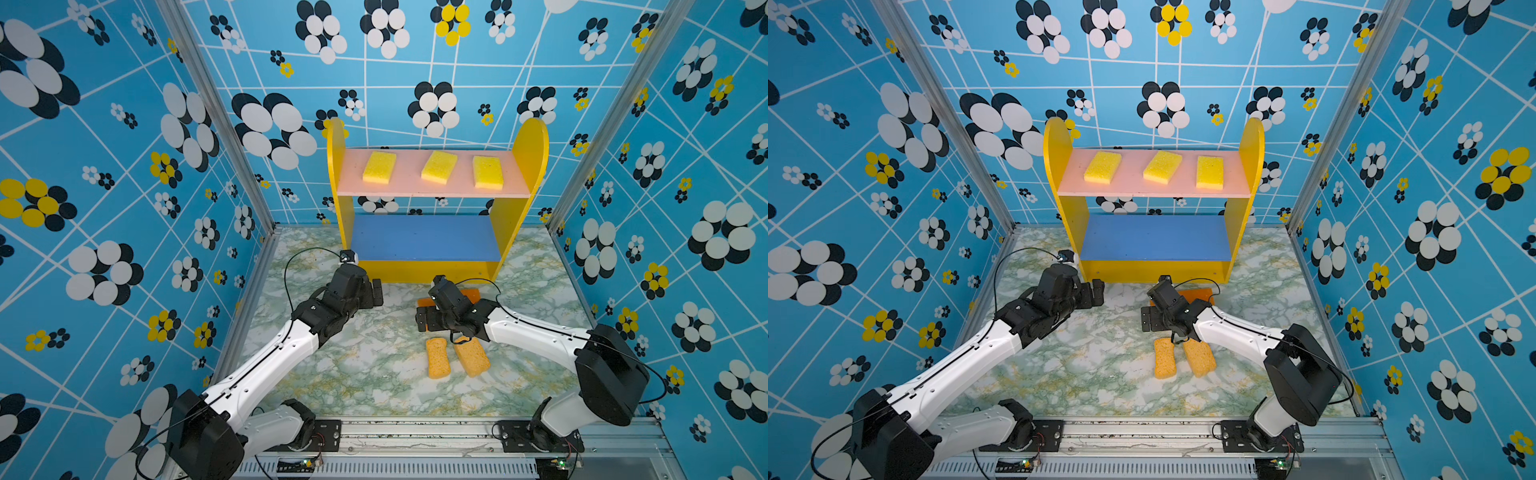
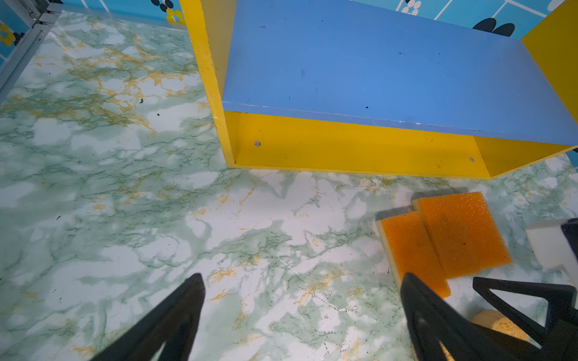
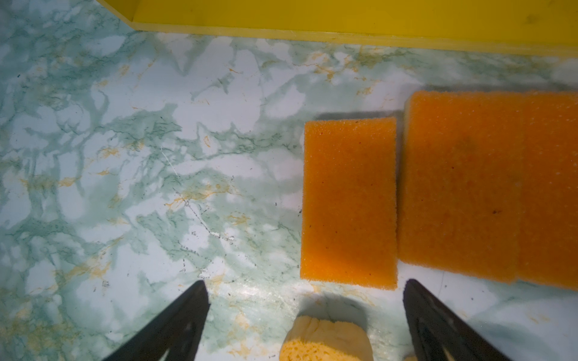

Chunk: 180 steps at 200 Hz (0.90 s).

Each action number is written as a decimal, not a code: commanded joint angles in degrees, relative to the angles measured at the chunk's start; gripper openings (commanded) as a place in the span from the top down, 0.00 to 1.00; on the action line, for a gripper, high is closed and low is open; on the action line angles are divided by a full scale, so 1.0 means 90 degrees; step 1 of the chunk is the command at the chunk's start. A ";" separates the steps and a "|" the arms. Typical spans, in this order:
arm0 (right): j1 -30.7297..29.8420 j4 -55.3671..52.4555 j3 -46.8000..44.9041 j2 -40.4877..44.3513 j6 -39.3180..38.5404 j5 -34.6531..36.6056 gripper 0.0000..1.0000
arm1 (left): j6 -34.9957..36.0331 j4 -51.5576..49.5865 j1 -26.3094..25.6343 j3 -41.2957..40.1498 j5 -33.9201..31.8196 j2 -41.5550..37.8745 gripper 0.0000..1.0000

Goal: Arrange cleaning sponges on a shelf
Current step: Pick up the cleaning sponge at the center of the table.

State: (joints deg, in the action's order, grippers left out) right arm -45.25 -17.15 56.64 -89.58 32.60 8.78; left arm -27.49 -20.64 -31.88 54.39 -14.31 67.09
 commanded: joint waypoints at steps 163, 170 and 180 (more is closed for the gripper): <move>-0.0039 0.0078 -0.0074 -0.0574 0.0156 -0.0179 0.01 | -0.0198 -0.0020 0.0046 -0.0472 -0.0048 0.0114 0.01; -0.0040 0.0103 -0.0072 -0.0607 0.0157 -0.0184 0.01 | -0.0205 -0.0032 0.0044 -0.0486 -0.0051 0.0119 0.01; -0.0039 0.0110 -0.0066 -0.0665 0.0157 -0.0179 0.01 | -0.0222 -0.0031 0.0046 -0.0515 -0.0058 0.0121 0.01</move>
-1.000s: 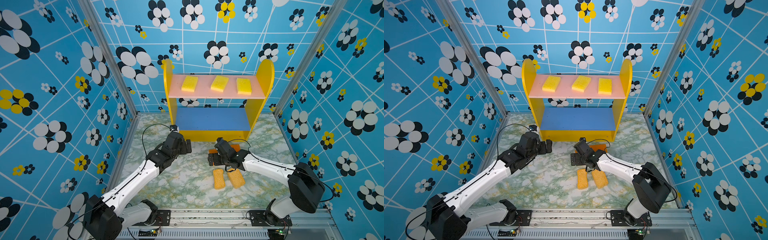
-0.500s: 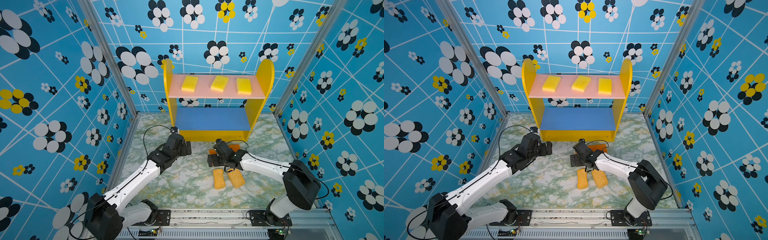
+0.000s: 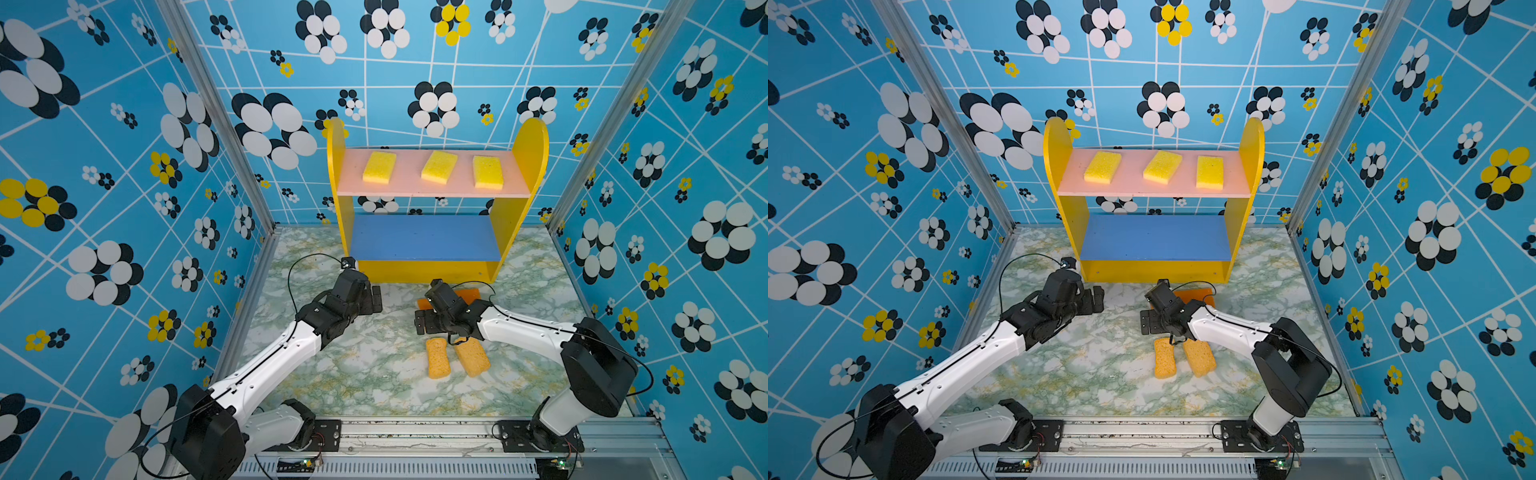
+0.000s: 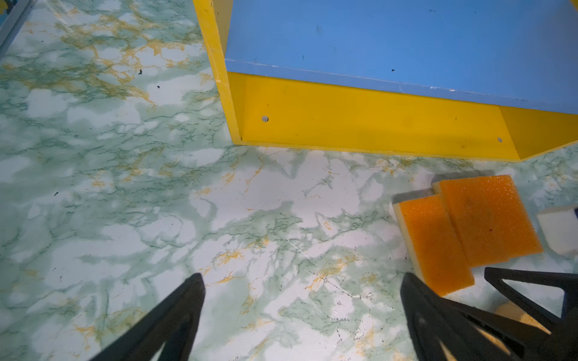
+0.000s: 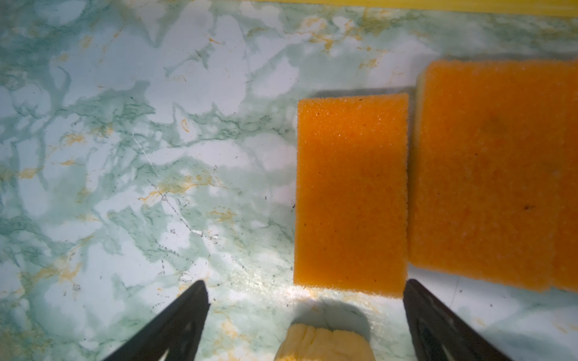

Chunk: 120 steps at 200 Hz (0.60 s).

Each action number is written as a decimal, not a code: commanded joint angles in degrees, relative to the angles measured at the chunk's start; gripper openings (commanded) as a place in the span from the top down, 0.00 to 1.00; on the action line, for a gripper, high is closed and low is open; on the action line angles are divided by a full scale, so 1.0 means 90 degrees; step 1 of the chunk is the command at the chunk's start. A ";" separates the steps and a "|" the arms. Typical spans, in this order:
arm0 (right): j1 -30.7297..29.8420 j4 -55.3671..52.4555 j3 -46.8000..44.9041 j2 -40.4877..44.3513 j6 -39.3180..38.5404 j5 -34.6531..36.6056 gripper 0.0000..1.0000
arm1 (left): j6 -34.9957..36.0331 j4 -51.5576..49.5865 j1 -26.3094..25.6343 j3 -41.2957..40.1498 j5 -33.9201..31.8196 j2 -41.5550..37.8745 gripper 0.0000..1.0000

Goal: Arrange cleaning sponges on a shelf
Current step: Pick up the cleaning sponge at the center of the table.

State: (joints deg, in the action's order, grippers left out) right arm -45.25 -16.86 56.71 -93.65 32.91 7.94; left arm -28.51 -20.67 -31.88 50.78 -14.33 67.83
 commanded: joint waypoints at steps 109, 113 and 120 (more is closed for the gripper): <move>-0.0027 -0.0223 0.0182 -0.0447 -0.0022 0.0406 0.01 | -0.0198 -0.0021 0.0279 -0.0428 0.0098 -0.0193 0.01; -0.0028 -0.0230 0.0180 -0.0425 -0.0032 0.0424 0.01 | -0.0201 -0.0023 0.0285 -0.0433 0.0100 -0.0202 0.01; -0.0030 -0.0251 0.0172 -0.0381 -0.0043 0.0445 0.01 | -0.0199 -0.0023 0.0291 -0.0438 0.0098 -0.0210 0.01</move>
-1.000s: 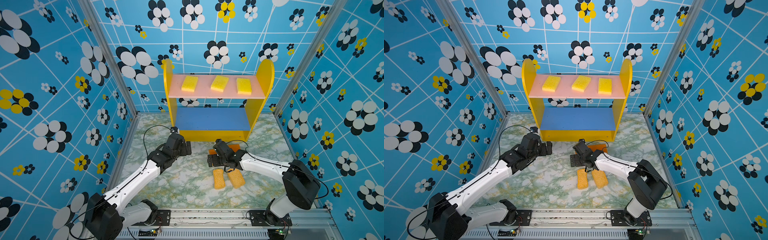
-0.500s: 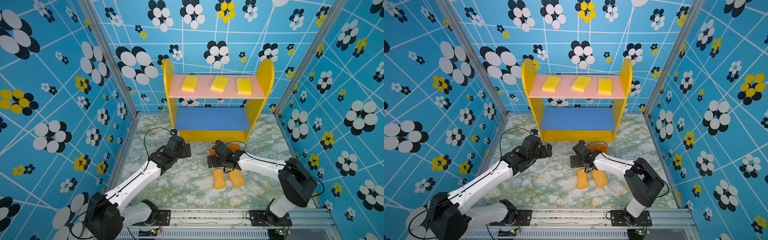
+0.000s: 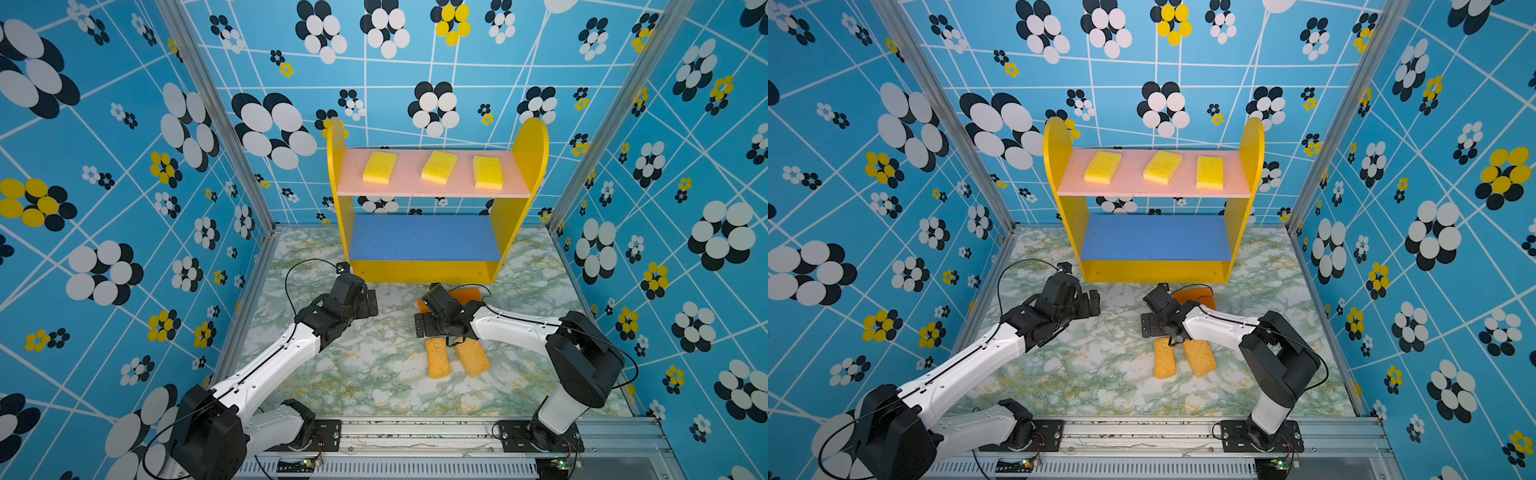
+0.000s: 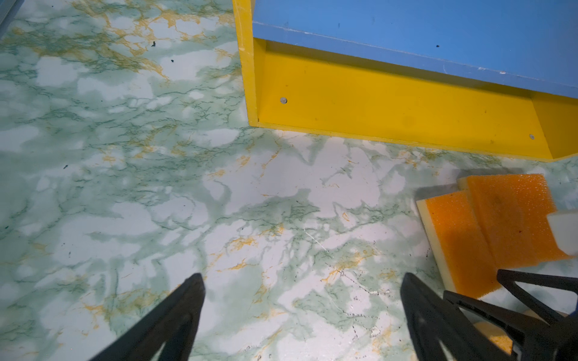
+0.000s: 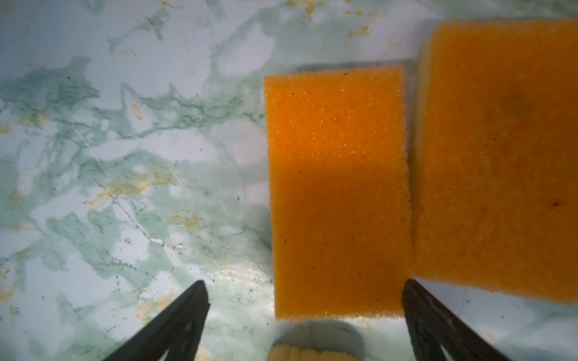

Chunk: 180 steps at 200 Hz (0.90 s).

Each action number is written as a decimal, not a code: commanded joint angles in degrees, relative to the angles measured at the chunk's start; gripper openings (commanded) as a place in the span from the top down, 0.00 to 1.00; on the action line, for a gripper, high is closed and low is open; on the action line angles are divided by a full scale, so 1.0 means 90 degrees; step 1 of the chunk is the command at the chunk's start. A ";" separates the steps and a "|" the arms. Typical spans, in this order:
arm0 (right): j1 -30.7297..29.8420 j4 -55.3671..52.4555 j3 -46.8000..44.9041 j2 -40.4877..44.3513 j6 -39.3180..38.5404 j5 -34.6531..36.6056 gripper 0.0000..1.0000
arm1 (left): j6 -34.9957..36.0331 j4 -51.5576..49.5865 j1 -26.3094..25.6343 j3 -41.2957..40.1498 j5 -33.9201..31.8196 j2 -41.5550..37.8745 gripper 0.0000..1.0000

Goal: Arrange cleaning sponges on a shelf
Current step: Pick up the cleaning sponge at the center of the table.

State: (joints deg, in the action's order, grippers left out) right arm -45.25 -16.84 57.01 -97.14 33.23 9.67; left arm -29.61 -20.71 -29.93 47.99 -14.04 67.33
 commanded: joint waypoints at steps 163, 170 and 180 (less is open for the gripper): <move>0.0041 0.0069 0.0378 -0.0670 -0.0109 -0.0298 0.02 | -0.0124 -0.0067 0.0141 -0.0234 0.0097 -0.0240 0.01; 0.0037 0.0081 0.0411 -0.0695 -0.0100 -0.0286 0.02 | -0.0121 -0.0067 0.0140 -0.0243 0.0096 -0.0253 0.01; 0.0029 0.0068 0.0464 -0.0718 -0.0061 -0.0237 0.03 | -0.0123 -0.0070 0.0149 -0.0262 0.0095 -0.0273 0.01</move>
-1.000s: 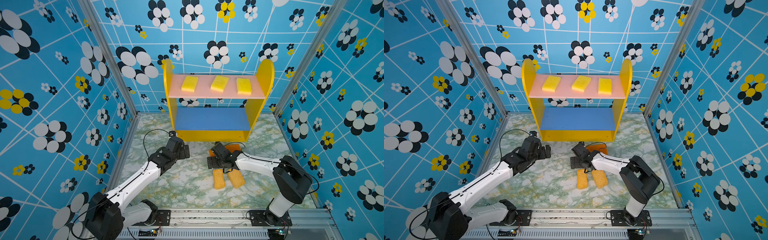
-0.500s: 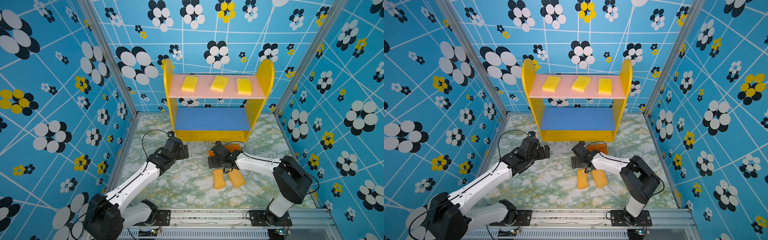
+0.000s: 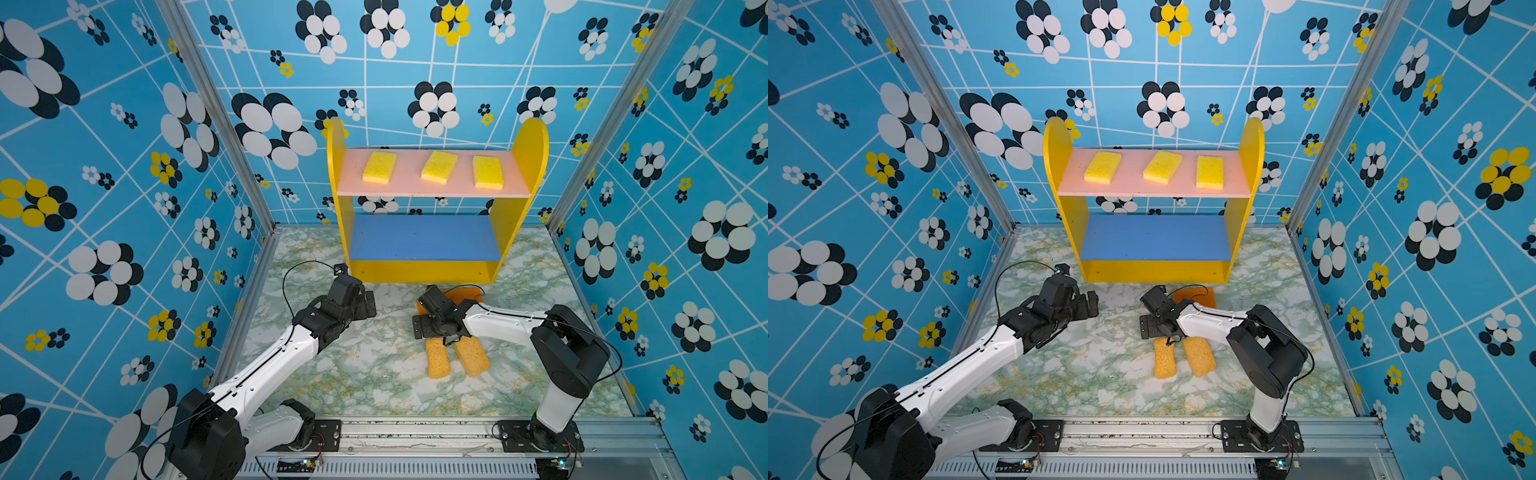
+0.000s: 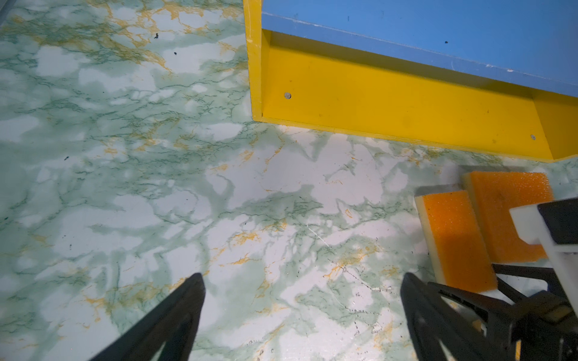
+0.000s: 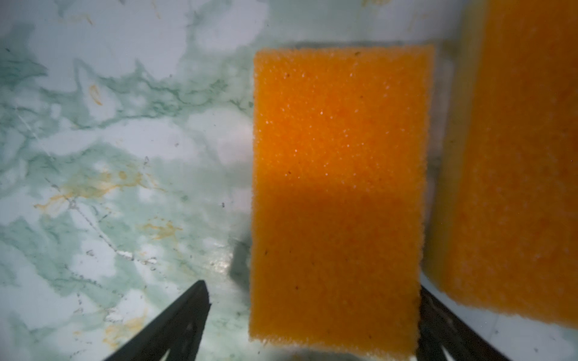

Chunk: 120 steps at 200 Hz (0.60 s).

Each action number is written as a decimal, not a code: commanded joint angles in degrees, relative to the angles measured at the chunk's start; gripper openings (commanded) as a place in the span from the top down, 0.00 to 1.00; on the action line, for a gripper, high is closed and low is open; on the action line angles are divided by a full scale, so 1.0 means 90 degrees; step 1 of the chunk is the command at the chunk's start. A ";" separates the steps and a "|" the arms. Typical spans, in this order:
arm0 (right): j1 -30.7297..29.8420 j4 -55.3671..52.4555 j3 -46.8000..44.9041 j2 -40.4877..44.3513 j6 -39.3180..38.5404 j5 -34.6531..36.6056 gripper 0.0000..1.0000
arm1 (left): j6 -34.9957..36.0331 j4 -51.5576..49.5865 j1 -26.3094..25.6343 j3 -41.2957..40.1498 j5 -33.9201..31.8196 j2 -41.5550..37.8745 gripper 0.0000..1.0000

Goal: Arrange cleaning sponges on a shelf
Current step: Pick up the cleaning sponge at the center of the table.

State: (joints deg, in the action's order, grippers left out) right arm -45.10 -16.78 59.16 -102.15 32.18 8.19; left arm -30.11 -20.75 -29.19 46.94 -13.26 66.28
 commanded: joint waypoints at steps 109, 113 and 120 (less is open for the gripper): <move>-0.0195 -0.0123 0.0734 -0.0826 0.0374 0.0618 0.16 | 0.0014 0.0030 0.0176 -0.0362 0.0252 -0.0294 0.01; -0.0210 -0.0110 0.0731 -0.0837 0.0378 0.0631 0.17 | 0.0000 0.0030 0.0186 -0.0362 0.0252 -0.0294 0.01; -0.0220 -0.0102 0.0727 -0.0855 0.0397 0.0657 0.18 | 0.0003 0.0016 0.0195 -0.0366 0.0262 -0.0304 0.01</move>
State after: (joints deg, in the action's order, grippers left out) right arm -46.48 -16.88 65.14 -107.77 34.61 12.62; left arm -30.06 -20.56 -28.12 44.47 -11.66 64.88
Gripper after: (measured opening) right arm 0.835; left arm 0.989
